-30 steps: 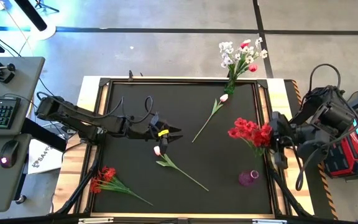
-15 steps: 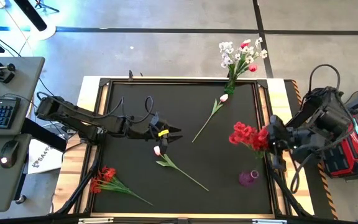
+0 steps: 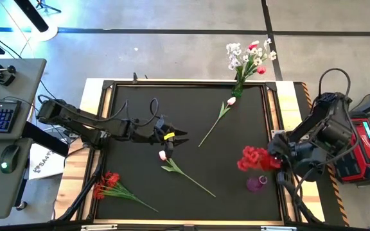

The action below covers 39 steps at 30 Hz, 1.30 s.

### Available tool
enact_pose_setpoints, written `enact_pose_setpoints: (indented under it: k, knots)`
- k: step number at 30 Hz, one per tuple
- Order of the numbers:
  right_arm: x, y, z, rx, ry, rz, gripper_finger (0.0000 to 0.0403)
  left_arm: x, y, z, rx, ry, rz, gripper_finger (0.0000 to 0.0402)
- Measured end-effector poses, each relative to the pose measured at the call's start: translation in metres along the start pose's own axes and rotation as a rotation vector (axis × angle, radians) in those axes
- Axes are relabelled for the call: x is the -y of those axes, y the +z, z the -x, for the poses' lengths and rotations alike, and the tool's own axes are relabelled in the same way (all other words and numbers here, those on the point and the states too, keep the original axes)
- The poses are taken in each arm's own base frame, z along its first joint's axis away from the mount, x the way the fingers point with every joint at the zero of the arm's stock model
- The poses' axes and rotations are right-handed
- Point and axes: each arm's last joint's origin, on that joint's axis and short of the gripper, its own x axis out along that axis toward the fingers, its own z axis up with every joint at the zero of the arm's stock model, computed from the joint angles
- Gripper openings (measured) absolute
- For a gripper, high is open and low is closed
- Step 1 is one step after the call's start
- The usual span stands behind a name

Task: Sort flowers into vase by color
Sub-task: Put the top red flowers into the violet vase, then put the red flowers into the violet vase

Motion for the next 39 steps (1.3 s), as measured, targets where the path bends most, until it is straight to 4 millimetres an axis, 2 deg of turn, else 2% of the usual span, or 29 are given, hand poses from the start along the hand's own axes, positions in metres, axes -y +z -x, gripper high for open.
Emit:
enact_pose_setpoints:
  k: [9, 12, 16, 20, 24, 29, 31, 34, 39]
  knots:
    - [-0.001, -0.002, 0.004, -0.113, 0.070, -0.250, 0.0193, 0.003, -0.001, 0.001, -0.004, -0.008, 0.005, 0.0144]
    - [-0.005, 0.000, 0.010, -0.157, 0.141, -0.321, 0.0214, 0.006, -0.003, 0.002, -0.009, -0.020, 0.002, 0.0144]
    - [-0.011, 0.005, 0.019, -0.164, 0.257, -0.331, 0.0226, 0.012, -0.007, 0.004, -0.021, -0.044, 0.010, 0.0144]
    - [-0.020, 0.016, 0.034, -0.062, 0.400, -0.280, 0.0226, 0.022, -0.017, 0.009, -0.095, -0.084, 0.014, 0.0144]
    - [-0.027, 0.030, 0.050, 0.145, 0.502, -0.222, 0.0226, 0.029, -0.036, 0.017, -0.233, -0.063, 0.017, 0.0144]
    - [-0.028, 0.045, 0.064, 0.435, 0.482, -0.241, 0.0226, 0.033, -0.056, 0.029, -0.405, 0.034, 0.209, 0.0144]
    - [-0.025, 0.050, 0.063, 0.483, 0.435, -0.241, 0.0226, 0.035, -0.063, 0.034, -0.482, 0.049, 0.287, 0.0141]
    - [-0.019, 0.059, 0.053, 0.494, 0.348, -0.214, 0.0226, 0.042, -0.075, 0.046, -0.621, 0.031, 0.313, 0.0130]
    - [-0.015, 0.093, 0.012, 0.427, 0.226, -0.158, 0.0226, 0.053, -0.088, 0.071, -0.776, 0.006, 0.244, 0.0107]
